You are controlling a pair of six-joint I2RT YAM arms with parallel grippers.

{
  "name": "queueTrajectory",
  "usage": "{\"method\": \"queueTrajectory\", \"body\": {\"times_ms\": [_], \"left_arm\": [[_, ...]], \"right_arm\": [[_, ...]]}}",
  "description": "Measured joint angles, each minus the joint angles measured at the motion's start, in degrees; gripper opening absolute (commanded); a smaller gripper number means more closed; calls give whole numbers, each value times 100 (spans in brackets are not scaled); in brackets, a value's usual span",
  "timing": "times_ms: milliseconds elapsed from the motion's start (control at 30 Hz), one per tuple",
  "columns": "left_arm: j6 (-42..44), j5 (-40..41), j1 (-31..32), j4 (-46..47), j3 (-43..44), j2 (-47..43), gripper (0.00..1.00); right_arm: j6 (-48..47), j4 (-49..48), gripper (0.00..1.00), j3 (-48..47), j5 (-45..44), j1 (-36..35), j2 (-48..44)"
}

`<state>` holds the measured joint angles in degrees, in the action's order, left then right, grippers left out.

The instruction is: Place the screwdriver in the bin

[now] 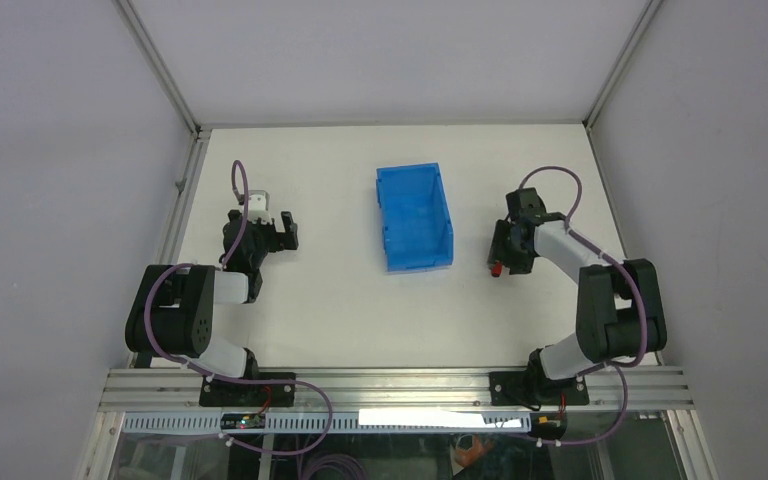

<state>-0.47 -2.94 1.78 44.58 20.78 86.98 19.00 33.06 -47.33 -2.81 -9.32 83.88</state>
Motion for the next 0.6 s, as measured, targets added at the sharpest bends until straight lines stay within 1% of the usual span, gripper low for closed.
{"method": "queueTrajectory", "body": {"times_ms": [67, 100, 133, 233, 300, 467, 600], "left_arm": [[0, 0, 0, 0, 0, 0, 99], [0, 0, 0, 0, 0, 0, 99], [0, 0, 0, 0, 0, 0, 99], [0, 0, 0, 0, 0, 0, 99], [0, 0, 0, 0, 0, 0, 99], [0, 0, 0, 0, 0, 0, 99], [0, 0, 0, 0, 0, 0, 99]], "right_arm": [[11, 39, 45, -105, -15, -7, 205], [22, 59, 40, -155, -22, -9, 308], [26, 76, 31, -181, -26, -11, 382], [50, 142, 20, -247, -63, -11, 448], [46, 155, 16, -251, -68, -17, 452], [37, 212, 12, -258, -170, -66, 393], [-7, 651, 10, -501, -330, -79, 17]]}}
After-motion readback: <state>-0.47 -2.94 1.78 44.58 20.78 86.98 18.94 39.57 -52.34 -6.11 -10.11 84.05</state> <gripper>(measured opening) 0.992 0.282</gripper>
